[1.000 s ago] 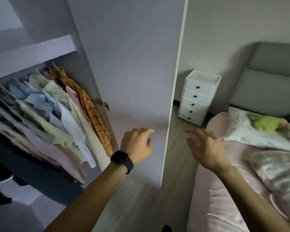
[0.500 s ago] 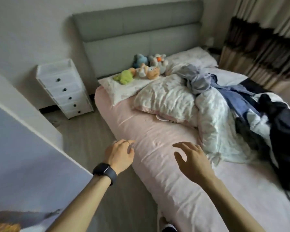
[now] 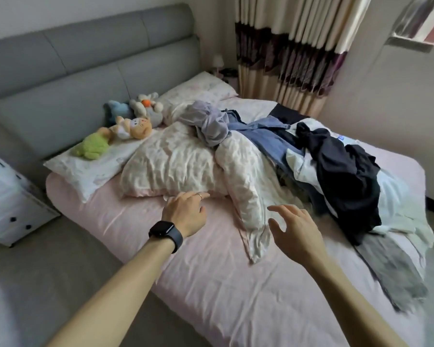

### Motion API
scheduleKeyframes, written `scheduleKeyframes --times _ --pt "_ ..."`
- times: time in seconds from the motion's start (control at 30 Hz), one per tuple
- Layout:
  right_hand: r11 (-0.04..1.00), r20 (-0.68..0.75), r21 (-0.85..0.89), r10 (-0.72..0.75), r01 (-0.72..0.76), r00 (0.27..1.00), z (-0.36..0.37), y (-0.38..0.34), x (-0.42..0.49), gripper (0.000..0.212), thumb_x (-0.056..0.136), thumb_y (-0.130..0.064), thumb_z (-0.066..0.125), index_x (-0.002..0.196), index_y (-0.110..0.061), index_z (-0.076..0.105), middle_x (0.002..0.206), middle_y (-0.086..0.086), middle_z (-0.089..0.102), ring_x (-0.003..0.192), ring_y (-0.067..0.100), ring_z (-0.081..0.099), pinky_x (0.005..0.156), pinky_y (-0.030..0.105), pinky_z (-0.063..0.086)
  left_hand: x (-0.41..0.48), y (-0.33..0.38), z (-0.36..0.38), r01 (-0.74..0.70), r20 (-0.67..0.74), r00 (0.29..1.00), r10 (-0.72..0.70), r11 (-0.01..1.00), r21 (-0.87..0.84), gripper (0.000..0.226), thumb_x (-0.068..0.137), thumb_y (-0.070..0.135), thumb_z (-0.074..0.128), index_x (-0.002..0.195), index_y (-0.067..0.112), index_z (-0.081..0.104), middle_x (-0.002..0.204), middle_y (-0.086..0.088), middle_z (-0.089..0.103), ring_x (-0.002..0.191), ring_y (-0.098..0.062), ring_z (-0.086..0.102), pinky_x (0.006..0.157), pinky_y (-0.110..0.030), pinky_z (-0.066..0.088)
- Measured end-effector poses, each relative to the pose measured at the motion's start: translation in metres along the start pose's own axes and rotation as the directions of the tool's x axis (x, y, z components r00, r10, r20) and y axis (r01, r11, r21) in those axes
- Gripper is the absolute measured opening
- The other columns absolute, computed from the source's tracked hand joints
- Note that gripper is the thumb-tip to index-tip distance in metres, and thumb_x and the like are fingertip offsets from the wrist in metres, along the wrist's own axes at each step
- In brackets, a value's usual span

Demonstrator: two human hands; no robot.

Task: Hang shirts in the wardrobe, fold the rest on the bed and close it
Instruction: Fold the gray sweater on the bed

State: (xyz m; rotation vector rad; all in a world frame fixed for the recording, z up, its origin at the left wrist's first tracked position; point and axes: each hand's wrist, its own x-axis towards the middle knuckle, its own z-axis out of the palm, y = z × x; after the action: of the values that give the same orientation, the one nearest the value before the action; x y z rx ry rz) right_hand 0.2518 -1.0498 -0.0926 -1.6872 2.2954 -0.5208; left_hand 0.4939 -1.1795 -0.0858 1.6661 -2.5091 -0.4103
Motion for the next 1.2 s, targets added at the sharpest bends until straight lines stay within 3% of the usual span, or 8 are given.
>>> scheduleKeyframes --times 0.2,0.4,0.77,0.87,0.97,1.03,1.1,1.2 --pt "0.998 -0.011 0.001 -0.069 0.069 0.998 -0.012 -0.006 0.106 0.037 0.099 -0.040 0.054 0.135 -0.038 0.054 0.138 -0.010 0.056 0.124 0.020 0.050 0.095 0.030 0.043 0.090 -0.012 -0.022 0.037 -0.052 0.998 -0.038 0.999 -0.019 0.041 0.096 0.029 0.049 0.136 0.032 0.058 0.127 0.005 0.062 0.118 -0.022 0.054 0.098 -0.034 0.043" --pt "0.999 0.006 0.035 -0.040 0.040 0.999 0.011 -0.035 0.208 0.046 0.098 -0.043 0.052 0.143 -0.035 0.045 0.145 -0.005 0.051 0.128 0.021 0.050 0.101 0.036 0.045 0.178 -0.061 -0.025 0.064 -0.047 0.997 -0.063 0.997 0.036 0.044 0.093 0.030 0.050 0.137 0.034 0.056 0.136 0.007 0.056 0.123 -0.022 0.050 0.103 -0.035 0.041" --pt "0.985 0.184 0.042 0.157 -0.167 0.970 0.173 -0.068 0.455 0.057 0.096 -0.039 0.056 0.149 -0.029 0.037 0.151 0.003 0.042 0.123 0.023 0.055 0.100 0.037 0.047 0.427 -0.205 0.084 0.012 0.190 0.981 -0.027 0.997 0.082 0.051 0.098 0.034 0.044 0.148 0.033 0.041 0.151 0.008 0.040 0.140 -0.017 0.033 0.113 -0.034 0.029" --pt "0.979 0.164 0.044 0.188 -0.197 0.968 0.216 -0.063 0.516 0.070 0.096 -0.040 0.056 0.155 -0.032 0.020 0.160 0.006 0.025 0.124 0.029 0.055 0.096 0.042 0.049 0.469 -0.233 0.137 0.015 0.230 0.973 -0.029 0.998 0.064 0.058 0.099 0.046 0.040 0.154 0.038 0.027 0.163 0.002 0.021 0.151 -0.023 0.010 0.121 -0.043 0.016" --pt "0.968 0.168 0.081 0.221 -0.237 0.961 0.251 -0.056 0.561 0.094 0.093 -0.042 0.062 0.156 -0.042 -0.007 0.167 0.007 -0.004 0.142 0.034 0.037 0.099 0.048 0.045 0.485 -0.259 0.186 0.049 0.352 0.934 -0.066 0.997 0.057 0.068 0.095 0.066 0.032 0.153 0.052 0.001 0.166 0.006 -0.015 0.151 -0.029 -0.020 0.117 -0.061 -0.003" --pt "0.961 0.154 0.136 0.222 -0.243 0.963 0.274 -0.053 0.589 0.104 0.090 -0.043 0.068 0.156 -0.043 -0.013 0.166 0.011 0.003 0.146 0.033 0.029 0.100 0.045 0.042 0.487 -0.280 0.218 0.076 0.427 0.898 -0.110 0.993 0.096 0.073 0.092 0.073 0.031 0.146 0.061 -0.016 0.160 0.013 -0.031 0.149 -0.031 -0.026 0.111 -0.071 -0.005" --pt "0.950 0.145 0.171 0.240 -0.263 0.960 0.290 -0.048 0.610 0.098 0.089 -0.038 0.070 0.158 -0.036 0.000 0.157 0.015 0.030 0.138 0.032 0.036 0.094 0.039 0.040 0.486 -0.294 0.240 0.086 0.460 0.880 -0.116 0.993 0.086 0.077 0.092 0.073 0.033 0.133 0.067 -0.032 0.155 0.017 -0.039 0.149 -0.030 -0.027 0.109 -0.075 -0.006" --pt "0.949 0.156 0.074 0.293 -0.307 0.943 0.315 -0.040 0.620 0.041 0.096 -0.030 0.060 0.128 -0.010 0.045 0.129 0.023 0.056 0.115 0.037 0.049 0.080 0.036 0.035 0.491 -0.300 0.254 0.092 0.468 0.876 -0.118 0.993 0.078 0.080 0.091 0.074 0.036 0.125 0.069 -0.036 0.155 0.020 -0.038 0.149 -0.029 -0.026 0.108 -0.077 -0.005"
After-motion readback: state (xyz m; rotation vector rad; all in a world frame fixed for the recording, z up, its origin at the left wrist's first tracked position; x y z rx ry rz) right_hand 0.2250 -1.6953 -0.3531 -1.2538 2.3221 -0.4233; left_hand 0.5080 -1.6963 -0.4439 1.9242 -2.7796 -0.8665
